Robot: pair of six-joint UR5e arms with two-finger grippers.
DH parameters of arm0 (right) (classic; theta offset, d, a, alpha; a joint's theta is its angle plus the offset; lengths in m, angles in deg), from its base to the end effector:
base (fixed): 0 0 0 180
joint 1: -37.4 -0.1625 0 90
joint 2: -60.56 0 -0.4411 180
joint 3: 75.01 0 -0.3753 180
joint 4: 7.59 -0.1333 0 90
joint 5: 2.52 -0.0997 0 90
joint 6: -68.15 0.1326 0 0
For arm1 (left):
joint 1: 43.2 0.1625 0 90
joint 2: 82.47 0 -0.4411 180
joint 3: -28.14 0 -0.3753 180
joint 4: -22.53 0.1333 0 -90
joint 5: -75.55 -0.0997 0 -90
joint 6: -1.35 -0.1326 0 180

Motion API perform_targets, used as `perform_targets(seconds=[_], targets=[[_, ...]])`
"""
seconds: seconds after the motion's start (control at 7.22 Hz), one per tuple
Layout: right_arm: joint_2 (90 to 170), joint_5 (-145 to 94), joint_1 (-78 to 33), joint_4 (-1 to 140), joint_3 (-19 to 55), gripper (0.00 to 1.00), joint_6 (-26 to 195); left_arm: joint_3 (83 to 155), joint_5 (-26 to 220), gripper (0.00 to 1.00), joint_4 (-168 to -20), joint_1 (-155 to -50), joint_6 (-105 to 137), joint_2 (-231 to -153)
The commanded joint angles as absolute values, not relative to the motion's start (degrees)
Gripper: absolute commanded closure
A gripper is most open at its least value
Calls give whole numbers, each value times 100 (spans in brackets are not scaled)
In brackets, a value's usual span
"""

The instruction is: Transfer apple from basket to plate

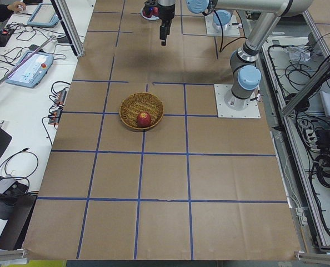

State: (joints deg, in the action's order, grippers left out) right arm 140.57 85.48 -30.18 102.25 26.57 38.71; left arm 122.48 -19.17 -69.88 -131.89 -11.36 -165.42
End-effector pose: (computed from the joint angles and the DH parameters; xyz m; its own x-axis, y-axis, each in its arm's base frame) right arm -0.0713 -0.5344 0.3235 -0.9916 -0.1214 -0.0452 -0.1219 0.9925 0.0091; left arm -0.1127 -0.4238 0.4864 -0.9770 0.1973 -0.0814 0.1969 0.9803 0.0130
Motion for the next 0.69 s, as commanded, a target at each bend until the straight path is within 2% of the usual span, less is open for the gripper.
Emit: perform_targets(seconds=[0.0,0.55], targets=[[13539,8563,-2817,10918,2660,55,3458,12158,-1894,0,-7994,-13154,-1105,-16107],[13237,8730,-2799,11203,2642,54,3458,11823,-2226,0,-8355,-12740,-770,-16156]])
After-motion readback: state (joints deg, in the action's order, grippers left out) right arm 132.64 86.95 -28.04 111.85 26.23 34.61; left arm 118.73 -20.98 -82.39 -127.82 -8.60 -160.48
